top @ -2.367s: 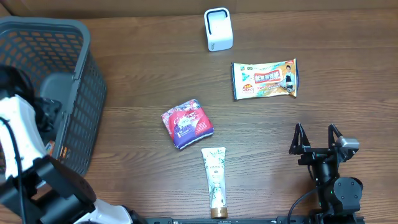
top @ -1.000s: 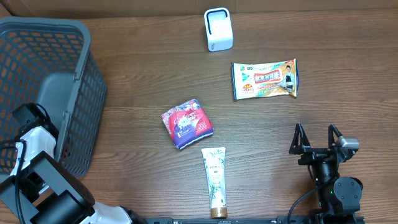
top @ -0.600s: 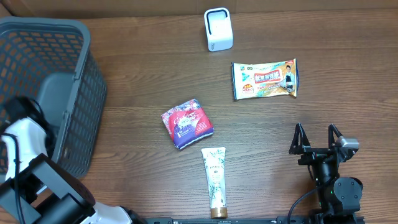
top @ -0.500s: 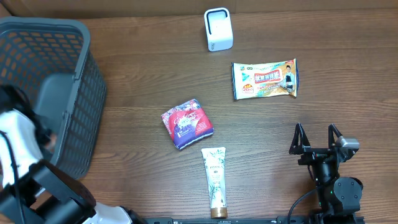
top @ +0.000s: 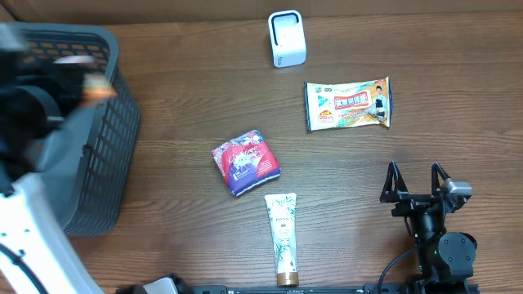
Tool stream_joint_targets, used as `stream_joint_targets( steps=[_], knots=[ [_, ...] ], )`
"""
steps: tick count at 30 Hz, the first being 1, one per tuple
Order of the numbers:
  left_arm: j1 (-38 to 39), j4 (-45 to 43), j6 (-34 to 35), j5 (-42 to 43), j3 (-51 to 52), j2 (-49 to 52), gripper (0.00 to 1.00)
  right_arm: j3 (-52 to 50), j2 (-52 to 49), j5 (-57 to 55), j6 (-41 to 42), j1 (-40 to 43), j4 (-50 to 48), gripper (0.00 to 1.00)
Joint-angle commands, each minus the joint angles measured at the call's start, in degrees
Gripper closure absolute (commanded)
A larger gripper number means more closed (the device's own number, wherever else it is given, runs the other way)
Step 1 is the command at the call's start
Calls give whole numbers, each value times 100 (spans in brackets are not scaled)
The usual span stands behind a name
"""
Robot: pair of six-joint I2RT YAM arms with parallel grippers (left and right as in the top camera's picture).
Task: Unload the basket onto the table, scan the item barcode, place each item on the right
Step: 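Carry the Kleenex pack out and drop it beside the Carefree pack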
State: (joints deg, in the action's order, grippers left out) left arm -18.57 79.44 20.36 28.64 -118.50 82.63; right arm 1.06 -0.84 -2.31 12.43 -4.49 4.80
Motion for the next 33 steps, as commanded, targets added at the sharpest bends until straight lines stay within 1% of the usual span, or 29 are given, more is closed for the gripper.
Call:
stream_joint_targets(
  steps=[1,5,8,10,14,16,20,23,24,25,27,28,29,31,33],
  knots=[
    [1604,109,-450,-20,181,107,92,-59,68,4,46,35,-17,0],
    [3519,-345,103,-1215,811,378,92,-59,68,0,44,35,-20,0],
    [4487,-885,407,-1860,1318,741,90,-59,68,-575,-118,39,-96,0],
    [4988,-1327,597,-2201,1622,1113,91,-13,68,-584,-133,39,-122,0],
    [5460,-2017,828,-2406,1921,1869,94,431,68,-146,-129,39,487,0],
    [5587,-2218,968,-2476,1974,2299,94,706,68,125,-131,39,1032,0],
    [5700,-2334,1316,-2459,1974,3150,93,1287,68,179,-339,39,2354,0],
    [5757,-2387,1513,-2376,1974,3637,85,1969,68,177,-363,39,3165,0],
    [5775,-2441,1523,-2234,1974,3744,79,2229,68,179,-393,39,3338,0],
    [5805,-2551,1521,-2004,1971,3794,67,2638,59,181,-389,39,3578,0],
    [5842,-2623,1521,-1937,1930,3744,51,3036,7,240,-387,39,3897,0],
    [5860,-2612,1521,-1976,1869,3698,39,3213,-26,422,-387,37,4131,0],
    [5864,-2577,1519,-1991,1797,3639,2,3338,-42,710,-387,37,4325,0],
    [5840,-2472,1497,-2006,1613,3486,0,3552,-42,1790,-382,37,4638,0],
    [5786,-2339,1423,-2020,1399,3309,0,3593,-42,2863,-332,39,4686,0]
  ],
)
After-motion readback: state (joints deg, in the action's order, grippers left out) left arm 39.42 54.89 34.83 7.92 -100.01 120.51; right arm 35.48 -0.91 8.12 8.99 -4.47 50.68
